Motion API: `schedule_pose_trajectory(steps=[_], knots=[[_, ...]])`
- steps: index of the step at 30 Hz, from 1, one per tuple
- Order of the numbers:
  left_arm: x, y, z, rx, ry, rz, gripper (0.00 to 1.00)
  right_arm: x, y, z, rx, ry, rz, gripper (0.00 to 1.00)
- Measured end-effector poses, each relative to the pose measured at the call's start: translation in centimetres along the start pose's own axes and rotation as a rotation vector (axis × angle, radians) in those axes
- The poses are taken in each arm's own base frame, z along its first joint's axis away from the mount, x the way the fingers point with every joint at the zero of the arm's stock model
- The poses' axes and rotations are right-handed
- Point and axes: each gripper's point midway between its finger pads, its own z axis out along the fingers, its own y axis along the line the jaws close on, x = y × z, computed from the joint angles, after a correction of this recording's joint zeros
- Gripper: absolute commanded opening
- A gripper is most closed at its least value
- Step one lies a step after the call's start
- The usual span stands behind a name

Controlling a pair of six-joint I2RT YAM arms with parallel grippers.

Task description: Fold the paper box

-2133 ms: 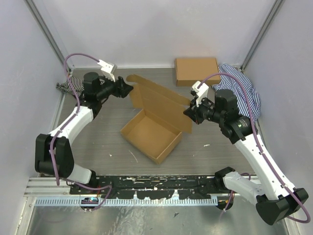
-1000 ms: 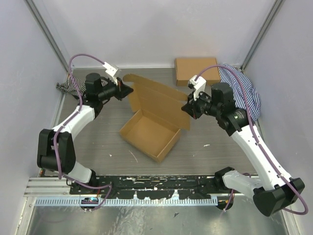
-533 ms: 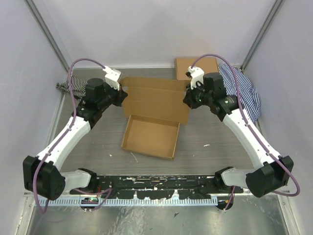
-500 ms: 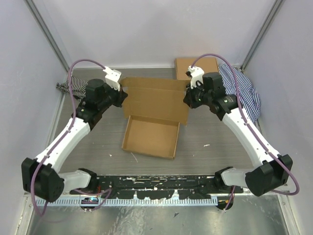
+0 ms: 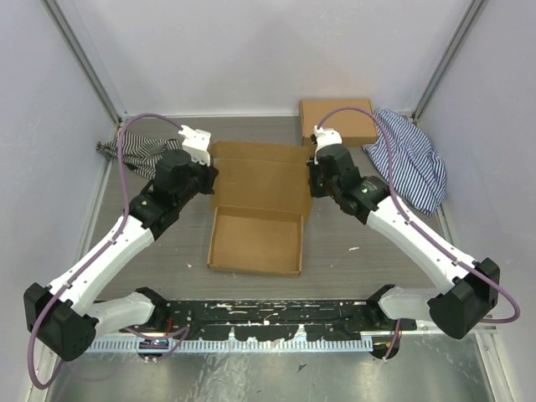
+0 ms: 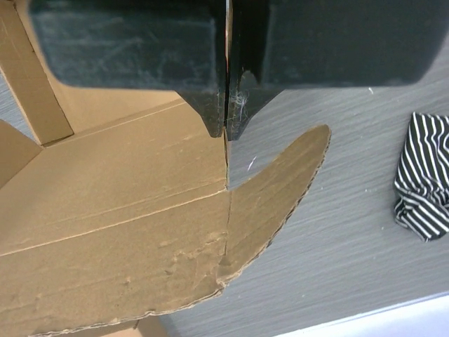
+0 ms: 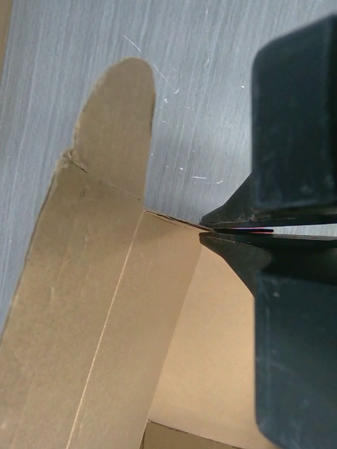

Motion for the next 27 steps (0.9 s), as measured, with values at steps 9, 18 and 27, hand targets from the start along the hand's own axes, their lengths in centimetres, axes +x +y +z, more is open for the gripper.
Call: schedule_pose_trajectory(steps=[9, 18, 27], knots=[[2.8, 0.0, -1.9, -0.035, -0.002, -0.038, 0.0, 1.9, 1.4, -1.9, 0.071, -0.093, 0.006, 0.01], [4.2, 0.0, -3.4, -0.005, -0.114, -0.073, 0.0, 1.6, 1.5, -2.0, 0.074, -0.269, -0.04, 0.01], [2.6, 0.1, -1.8, -0.021, -0.194, -0.057, 0.0, -1.6, 0.9, -0.5, 0.153, -0.429, -0.073, 0.01]])
